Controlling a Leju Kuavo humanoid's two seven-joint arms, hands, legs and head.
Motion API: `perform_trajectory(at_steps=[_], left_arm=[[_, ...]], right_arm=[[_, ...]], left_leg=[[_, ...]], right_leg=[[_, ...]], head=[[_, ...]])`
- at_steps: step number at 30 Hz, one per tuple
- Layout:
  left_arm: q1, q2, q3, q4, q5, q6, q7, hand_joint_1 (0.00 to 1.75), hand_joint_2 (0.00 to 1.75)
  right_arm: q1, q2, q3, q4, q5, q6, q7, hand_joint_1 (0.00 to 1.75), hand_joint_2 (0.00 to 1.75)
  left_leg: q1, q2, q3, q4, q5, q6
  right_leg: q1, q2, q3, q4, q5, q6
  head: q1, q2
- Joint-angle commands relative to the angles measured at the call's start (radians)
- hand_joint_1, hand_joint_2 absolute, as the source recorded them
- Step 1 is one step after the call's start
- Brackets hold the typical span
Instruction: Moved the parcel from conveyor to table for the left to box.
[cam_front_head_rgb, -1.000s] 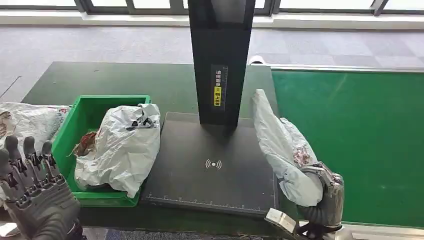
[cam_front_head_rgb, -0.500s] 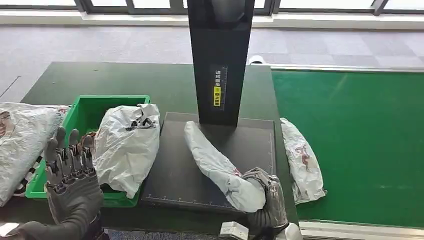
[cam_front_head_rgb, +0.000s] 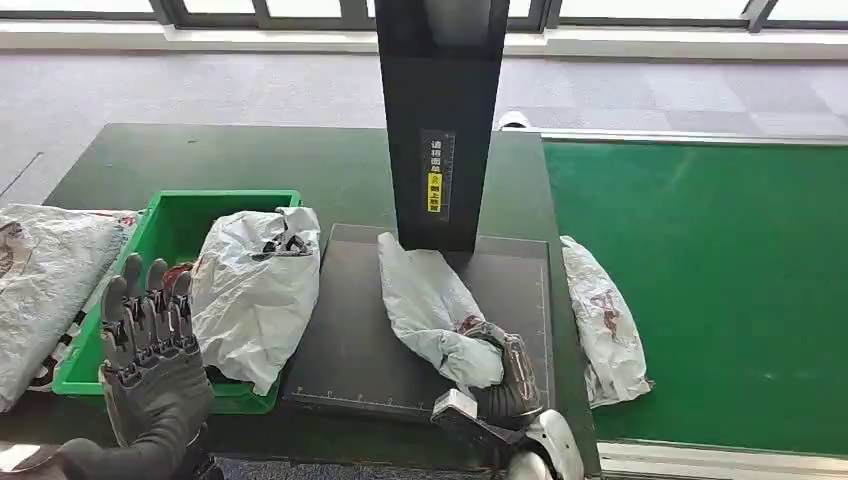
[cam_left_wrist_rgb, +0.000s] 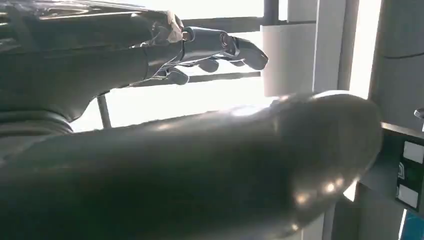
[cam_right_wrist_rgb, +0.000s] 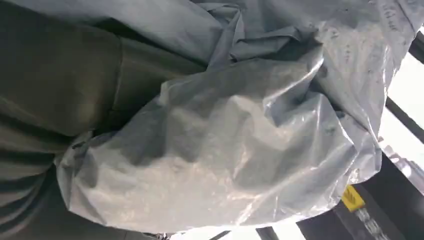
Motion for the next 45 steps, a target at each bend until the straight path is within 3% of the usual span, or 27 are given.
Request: perform_trajectory(at_steps=[1, 2, 6, 7, 8, 9, 15, 19, 24, 26, 31, 37, 45], left_arm=[[-0.016, 0.004, 0.028, 0.06, -0.003, -0.003, -0.032, 0.0, 0.0], [-0.021, -0.003, 0.04, 0.06, 0.001, 0.005, -0.032, 0.0, 0.0], [-0.027, -0.019, 0.075, 0.054, -0.003, 0.002, -0.032, 0.0, 0.0], [-0.02, -0.023, 0.079, 0.047, -0.008, 0.005, -0.032, 0.0, 0.0], [-0.015, -0.027, 0.083, 0.044, -0.01, 0.01, -0.032, 0.0, 0.0], [-0.013, -0.027, 0.084, 0.044, -0.012, 0.011, -0.032, 0.0, 0.0], [-0.012, -0.027, 0.084, 0.044, -0.014, 0.013, -0.032, 0.0, 0.0], [-0.013, -0.024, 0.082, 0.042, -0.014, 0.029, -0.032, 0.0, 0.0], [-0.026, -0.021, 0.09, 0.042, -0.01, 0.027, -0.032, 0.0, 0.0], [-0.026, -0.013, 0.089, 0.041, -0.012, 0.036, -0.032, 0.0, 0.0], [-0.023, -0.01, 0.089, 0.04, -0.021, 0.049, -0.032, 0.0, 0.0], [-0.023, 0.004, 0.087, 0.053, -0.007, 0.044, -0.032, 0.0, 0.0], [-0.071, -0.002, 0.077, 0.13, -0.05, 0.058, -0.029, 0.0, 0.0]], right_arm=[[-0.115, 0.021, -0.054, 0.288, 0.003, -0.014, 0.003, 1.75, 1.75], [-0.14, 0.017, -0.062, 0.343, 0.05, -0.118, 0.049, 1.75, 1.75], [-0.189, 0.01, -0.071, 0.396, 0.089, -0.198, 0.068, 1.75, 1.75], [-0.19, 0.012, -0.075, 0.386, 0.094, -0.224, 0.06, 0.68, 1.75], [-0.193, 0.011, -0.073, 0.382, 0.106, -0.248, 0.061, 0.16, 1.75], [-0.191, 0.012, -0.076, 0.374, 0.1, -0.246, 0.056, 0.07, 1.75], [-0.189, 0.013, -0.077, 0.363, 0.094, -0.246, 0.046, 0.07, 1.75], [-0.145, 0.009, -0.078, 0.268, 0.022, -0.236, -0.046, 0.0, 1.75], [-0.001, -0.042, -0.015, -0.032, -0.106, -0.162, -0.118, 0.0, 1.75], [0.077, -0.088, 0.033, -0.223, -0.21, -0.063, -0.118, 0.0, 1.75], [0.129, -0.116, 0.038, -0.36, -0.276, -0.028, -0.118, 0.0, 1.75], [0.252, -0.119, -0.078, -0.662, -0.323, 0.124, -0.076, 0.0, 1.75], [0.305, -0.055, -0.168, -0.704, -0.306, 0.208, -0.099, 0.0, 1.75]], left_leg=[[-0.001, 0.001, 0.002, -0.003, 0.001, 0.0], [0.0, 0.001, 0.002, -0.002, 0.0, 0.0], [0.0, 0.001, 0.001, -0.002, 0.001, 0.0], [0.0, 0.001, 0.001, -0.003, 0.002, 0.001], [0.0, 0.0, 0.001, -0.001, 0.001, 0.001], [0.0, 0.001, 0.001, -0.002, 0.001, 0.001], [0.0, 0.001, 0.001, -0.003, 0.001, 0.001], [0.0, 0.001, 0.001, -0.003, 0.001, 0.001], [0.0, -0.003, 0.0, -0.002, 0.001, 0.001], [0.0, -0.003, -0.001, -0.001, 0.001, 0.001], [-0.001, -0.003, 0.0, -0.002, 0.0, 0.001], [-0.001, -0.004, -0.002, -0.001, -0.001, 0.001], [-0.001, -0.003, 0.0, -0.002, 0.0, 0.001]], right_leg=[[0.0, 0.001, 0.002, -0.002, 0.001, 0.0], [0.0, 0.001, 0.002, -0.002, 0.0, 0.0], [0.0, 0.002, 0.001, -0.002, 0.001, 0.0], [0.0, 0.002, 0.001, -0.003, 0.002, 0.0], [0.0, 0.001, 0.001, -0.002, 0.001, 0.0], [0.0, 0.001, 0.001, -0.002, 0.002, 0.0], [-0.001, 0.002, 0.001, -0.002, 0.002, 0.0], [0.0, 0.001, 0.001, -0.003, 0.002, 0.0], [0.0, -0.002, 0.001, -0.003, 0.001, 0.0], [0.0, -0.002, 0.0, -0.001, 0.0, 0.0], [-0.001, -0.002, 0.0, -0.002, 0.0, 0.001], [-0.002, -0.004, -0.002, 0.0, -0.001, 0.0], [-0.001, -0.002, 0.0, -0.002, -0.001, 0.0]], head=[[0.0, 0.0], [0.0, 0.0], [0.0, 0.0], [0.0, 0.0], [0.0, 0.0], [0.0, 0.0], [0.0, 0.0], [0.0, 0.0], [0.0, 0.0], [0.0, 0.0], [0.0, 0.0], [0.0, 0.0], [0.0, 0.0]])
